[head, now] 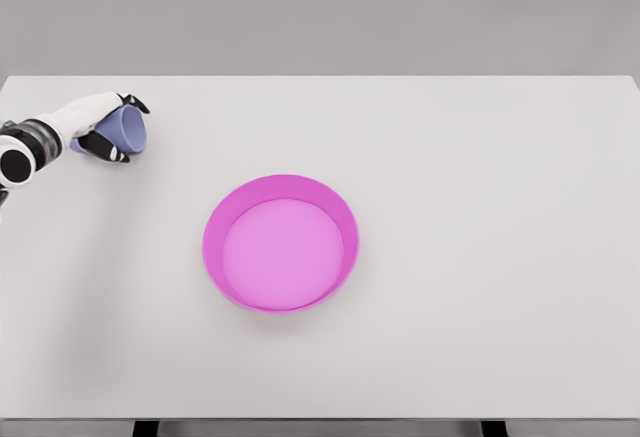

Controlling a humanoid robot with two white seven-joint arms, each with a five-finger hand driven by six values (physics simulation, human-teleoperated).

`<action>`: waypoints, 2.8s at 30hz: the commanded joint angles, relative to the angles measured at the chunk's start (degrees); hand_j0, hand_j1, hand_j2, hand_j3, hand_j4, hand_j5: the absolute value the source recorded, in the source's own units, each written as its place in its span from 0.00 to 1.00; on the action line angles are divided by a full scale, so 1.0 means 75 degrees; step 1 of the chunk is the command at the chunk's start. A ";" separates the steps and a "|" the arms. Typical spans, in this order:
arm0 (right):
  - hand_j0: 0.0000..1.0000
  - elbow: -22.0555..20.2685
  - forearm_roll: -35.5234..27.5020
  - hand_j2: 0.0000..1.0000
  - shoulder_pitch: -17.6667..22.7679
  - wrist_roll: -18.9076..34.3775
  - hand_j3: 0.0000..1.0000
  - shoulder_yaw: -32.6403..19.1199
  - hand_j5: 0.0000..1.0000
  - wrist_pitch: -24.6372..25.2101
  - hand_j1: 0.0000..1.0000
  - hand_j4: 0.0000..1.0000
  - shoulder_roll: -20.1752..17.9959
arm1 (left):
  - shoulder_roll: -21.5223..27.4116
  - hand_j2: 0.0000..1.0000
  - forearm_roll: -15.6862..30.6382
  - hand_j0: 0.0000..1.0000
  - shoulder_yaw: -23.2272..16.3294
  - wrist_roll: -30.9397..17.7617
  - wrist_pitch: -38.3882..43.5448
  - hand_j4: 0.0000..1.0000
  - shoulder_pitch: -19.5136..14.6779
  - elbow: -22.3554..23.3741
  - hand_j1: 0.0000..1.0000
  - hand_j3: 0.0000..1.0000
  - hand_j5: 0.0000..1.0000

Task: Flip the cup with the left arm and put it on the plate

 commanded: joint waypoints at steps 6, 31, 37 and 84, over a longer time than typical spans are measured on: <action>1.00 0.0000 0.0000 1.00 0.0000 0.0001 1.00 0.0005 1.00 0.0000 1.00 1.00 0.0000 | 0.0051 0.67 0.0871 0.67 0.0081 0.0032 -0.0024 0.67 -0.0012 -0.0270 0.67 0.67 0.67; 1.00 0.0000 0.0000 1.00 0.0000 0.0001 1.00 -0.0006 1.00 0.0000 1.00 1.00 0.0000 | 0.1246 0.68 0.4551 0.68 0.1874 0.0032 -0.1126 0.68 0.1840 -0.4593 0.68 0.68 0.68; 1.00 0.0000 0.0000 1.00 0.0000 0.0001 1.00 0.0005 1.00 0.0000 1.00 1.00 0.0000 | 0.1258 0.69 0.4891 0.69 0.2049 0.0044 -0.1220 0.69 0.2179 -0.5039 0.69 0.69 0.69; 1.00 0.0000 0.0000 1.00 0.0000 0.0001 1.00 0.0005 1.00 0.0000 1.00 1.00 0.0000 | -0.0254 0.71 0.5700 0.71 0.2952 -0.0026 -0.2274 0.71 0.5063 -0.6117 0.71 0.71 0.71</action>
